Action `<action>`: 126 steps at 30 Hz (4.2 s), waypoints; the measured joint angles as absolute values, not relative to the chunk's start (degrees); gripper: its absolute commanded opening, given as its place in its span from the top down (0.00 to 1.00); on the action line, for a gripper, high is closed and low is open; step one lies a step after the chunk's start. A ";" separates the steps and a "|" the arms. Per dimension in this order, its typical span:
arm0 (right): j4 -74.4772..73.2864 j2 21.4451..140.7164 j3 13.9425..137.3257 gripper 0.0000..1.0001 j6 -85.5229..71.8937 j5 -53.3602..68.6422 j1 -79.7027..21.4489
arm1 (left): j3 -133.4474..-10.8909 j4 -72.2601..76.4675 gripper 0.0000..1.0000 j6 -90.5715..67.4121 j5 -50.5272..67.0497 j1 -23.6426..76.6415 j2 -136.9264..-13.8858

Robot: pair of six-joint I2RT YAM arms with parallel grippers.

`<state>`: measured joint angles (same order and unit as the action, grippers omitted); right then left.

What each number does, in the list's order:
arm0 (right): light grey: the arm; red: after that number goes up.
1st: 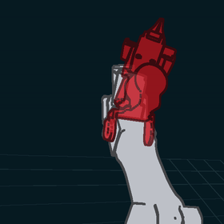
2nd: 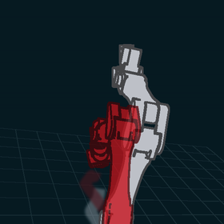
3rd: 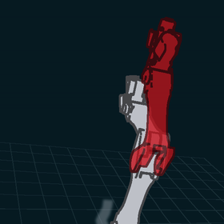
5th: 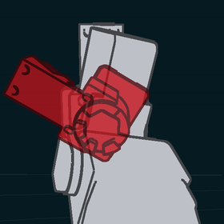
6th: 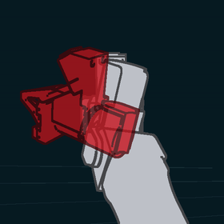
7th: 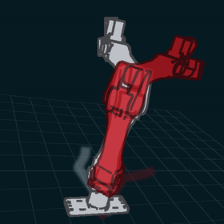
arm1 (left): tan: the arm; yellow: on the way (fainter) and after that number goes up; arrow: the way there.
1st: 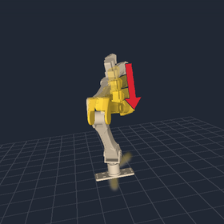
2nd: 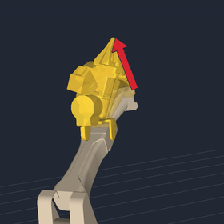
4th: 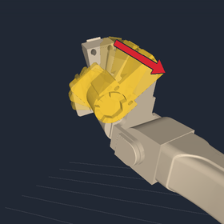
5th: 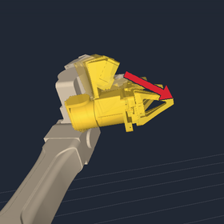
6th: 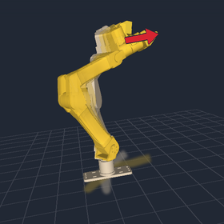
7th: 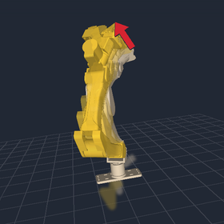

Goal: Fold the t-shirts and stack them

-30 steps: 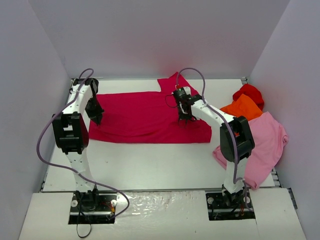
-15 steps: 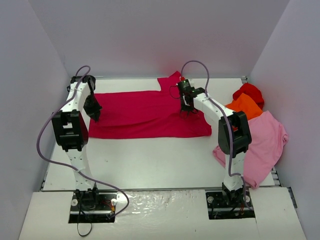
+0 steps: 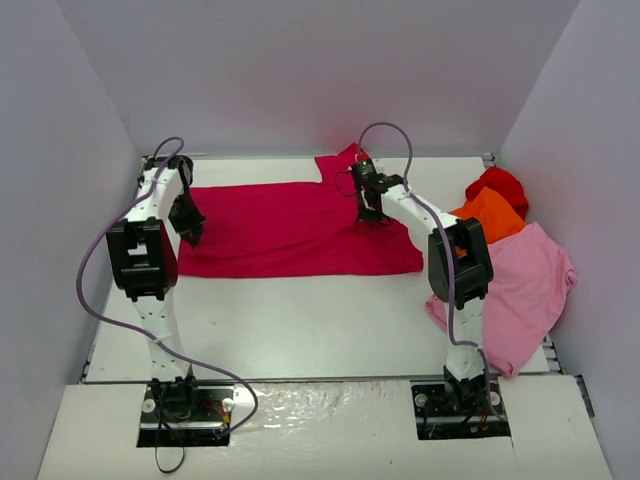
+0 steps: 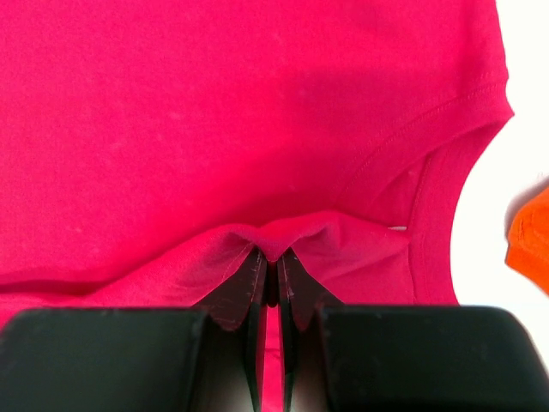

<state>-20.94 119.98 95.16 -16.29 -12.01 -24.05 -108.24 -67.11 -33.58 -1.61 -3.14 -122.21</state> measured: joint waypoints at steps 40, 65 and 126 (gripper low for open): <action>-5.58 137.30 114.32 1.00 -24.41 30.03 -45.80 | -78.32 -49.85 0.55 -40.91 2.15 -5.43 -57.89; 5.27 151.22 125.27 1.00 -30.15 43.68 -45.49 | -74.43 -55.67 0.54 -40.75 -2.69 -5.43 -49.06; 20.67 135.50 96.76 0.02 -25.45 26.39 -56.38 | -69.91 -55.05 0.54 -38.00 -2.39 -5.43 -50.12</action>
